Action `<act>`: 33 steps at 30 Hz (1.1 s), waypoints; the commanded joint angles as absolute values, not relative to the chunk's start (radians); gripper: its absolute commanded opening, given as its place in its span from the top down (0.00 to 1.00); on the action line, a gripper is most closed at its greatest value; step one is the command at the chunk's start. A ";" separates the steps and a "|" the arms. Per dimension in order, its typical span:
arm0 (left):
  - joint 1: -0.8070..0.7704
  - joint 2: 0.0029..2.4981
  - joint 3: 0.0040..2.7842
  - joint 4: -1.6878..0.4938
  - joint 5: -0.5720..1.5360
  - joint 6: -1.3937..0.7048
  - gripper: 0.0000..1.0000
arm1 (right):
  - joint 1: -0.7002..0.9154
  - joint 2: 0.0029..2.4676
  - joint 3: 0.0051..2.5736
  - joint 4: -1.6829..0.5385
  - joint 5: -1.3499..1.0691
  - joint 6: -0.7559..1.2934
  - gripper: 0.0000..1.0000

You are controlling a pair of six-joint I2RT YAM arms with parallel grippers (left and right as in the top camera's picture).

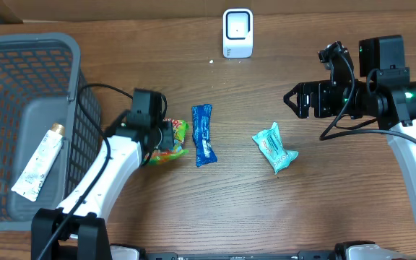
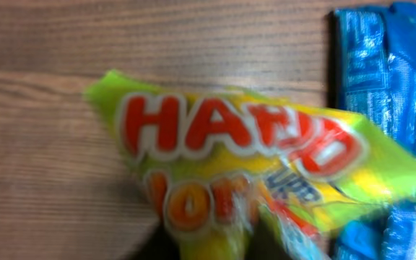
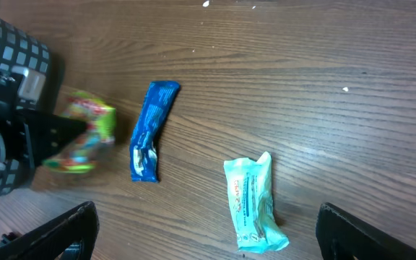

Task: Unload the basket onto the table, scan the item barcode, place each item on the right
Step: 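Place the Haribo bag left of the blue bar, then reach the left gripper into the basket and grasp the white-gold tube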

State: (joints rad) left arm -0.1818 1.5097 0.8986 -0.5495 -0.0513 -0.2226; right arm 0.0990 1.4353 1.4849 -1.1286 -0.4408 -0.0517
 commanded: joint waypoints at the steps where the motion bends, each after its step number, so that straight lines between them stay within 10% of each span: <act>1: -0.184 1.501 0.842 -0.498 -0.074 -0.153 0.55 | 0.103 1.431 1.497 -1.128 -0.447 -0.053 0.04; 6: -0.184 1.499 0.861 -0.500 -0.078 -0.154 0.21 | 0.103 1.431 1.497 -1.131 -0.447 -0.053 0.04; 21: -0.118 1.492 1.789 -1.121 -0.119 -0.165 0.20 | 0.103 1.431 1.497 -1.136 -0.447 -0.053 0.03; 25: 0.010 1.492 1.914 -1.270 -0.195 -0.226 0.04 | 0.103 1.431 1.497 -1.136 -0.447 -0.053 0.04; 33: 0.414 1.494 1.872 -1.409 -0.183 -0.273 0.03 | 0.103 1.431 1.497 -1.134 -0.447 -0.053 0.04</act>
